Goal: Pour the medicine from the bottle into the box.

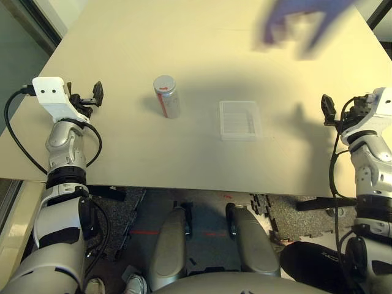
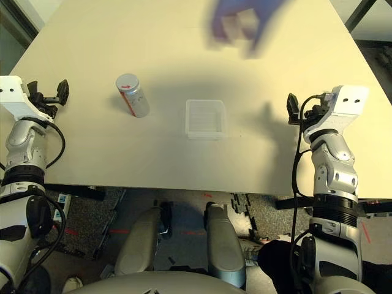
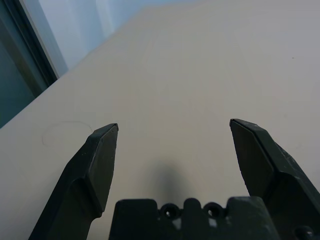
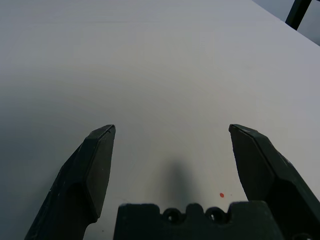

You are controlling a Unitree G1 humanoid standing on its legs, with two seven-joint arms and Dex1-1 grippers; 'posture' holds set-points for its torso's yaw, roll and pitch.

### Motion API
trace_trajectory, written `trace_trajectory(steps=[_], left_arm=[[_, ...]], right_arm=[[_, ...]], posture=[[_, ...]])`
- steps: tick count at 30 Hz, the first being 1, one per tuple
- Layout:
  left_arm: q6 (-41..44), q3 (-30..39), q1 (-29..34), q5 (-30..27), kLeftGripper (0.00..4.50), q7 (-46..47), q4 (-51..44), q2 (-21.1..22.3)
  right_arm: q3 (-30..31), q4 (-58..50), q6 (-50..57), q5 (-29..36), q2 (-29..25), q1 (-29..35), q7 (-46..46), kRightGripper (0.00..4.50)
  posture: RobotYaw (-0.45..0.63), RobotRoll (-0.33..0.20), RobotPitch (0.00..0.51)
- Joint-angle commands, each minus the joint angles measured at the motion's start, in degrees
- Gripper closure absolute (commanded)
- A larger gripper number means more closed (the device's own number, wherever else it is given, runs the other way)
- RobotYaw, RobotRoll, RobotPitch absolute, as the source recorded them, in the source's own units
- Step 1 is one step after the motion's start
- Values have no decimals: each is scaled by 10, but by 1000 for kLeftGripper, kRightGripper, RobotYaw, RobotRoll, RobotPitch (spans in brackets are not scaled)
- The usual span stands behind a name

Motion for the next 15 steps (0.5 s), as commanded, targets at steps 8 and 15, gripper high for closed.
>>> trace_trajectory(steps=[8,15], left_arm=[[24,-18,-27,-11,22,-47,-6,-15],[205,-44,5,-71,22,-191,-149,4]], right_arm=[[-9,-11,3,9,-12,9,12,0],[23,-76,79,26,-42,-2,62,0]], posture=[[-144,0,227],[-125,0,226]])
